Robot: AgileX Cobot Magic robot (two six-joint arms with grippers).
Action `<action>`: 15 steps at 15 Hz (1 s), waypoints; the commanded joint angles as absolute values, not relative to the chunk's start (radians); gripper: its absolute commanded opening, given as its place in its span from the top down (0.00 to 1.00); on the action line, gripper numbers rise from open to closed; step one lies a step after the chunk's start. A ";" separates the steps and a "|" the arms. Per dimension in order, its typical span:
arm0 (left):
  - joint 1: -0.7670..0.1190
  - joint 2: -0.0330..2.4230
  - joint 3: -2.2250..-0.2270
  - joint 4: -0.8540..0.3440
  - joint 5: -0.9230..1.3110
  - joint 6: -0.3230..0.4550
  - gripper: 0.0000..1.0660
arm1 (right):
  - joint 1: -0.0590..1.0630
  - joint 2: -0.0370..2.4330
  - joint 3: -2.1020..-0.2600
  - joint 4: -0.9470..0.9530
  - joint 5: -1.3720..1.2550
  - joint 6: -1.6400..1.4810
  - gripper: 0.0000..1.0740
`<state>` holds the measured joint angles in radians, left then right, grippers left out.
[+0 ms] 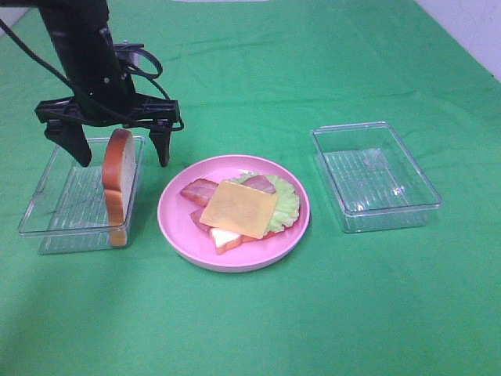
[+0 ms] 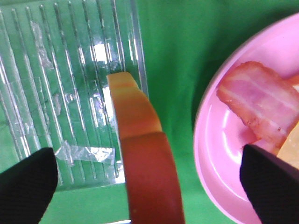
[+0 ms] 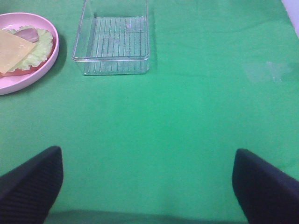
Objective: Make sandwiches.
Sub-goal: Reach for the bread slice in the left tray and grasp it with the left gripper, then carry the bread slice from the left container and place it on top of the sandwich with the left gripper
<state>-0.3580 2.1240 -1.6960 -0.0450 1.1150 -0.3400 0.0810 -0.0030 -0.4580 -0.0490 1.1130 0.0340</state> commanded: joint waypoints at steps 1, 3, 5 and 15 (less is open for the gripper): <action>-0.356 2.142 -1.687 -0.062 1.106 -0.346 0.07 | 0.079 -0.034 -0.454 -0.042 1.101 0.024 0.12; -0.356 2.143 -1.687 -0.063 1.111 -0.346 0.14 | 0.079 -0.034 -0.454 -0.042 1.101 0.024 0.12; -0.356 2.142 -1.687 -0.062 1.152 -0.347 0.53 | 0.079 -0.034 -0.454 -0.042 1.101 0.024 0.12; -0.356 2.040 -1.702 0.056 1.322 -0.354 0.82 | 0.079 -0.034 -0.454 -0.042 1.101 0.024 0.12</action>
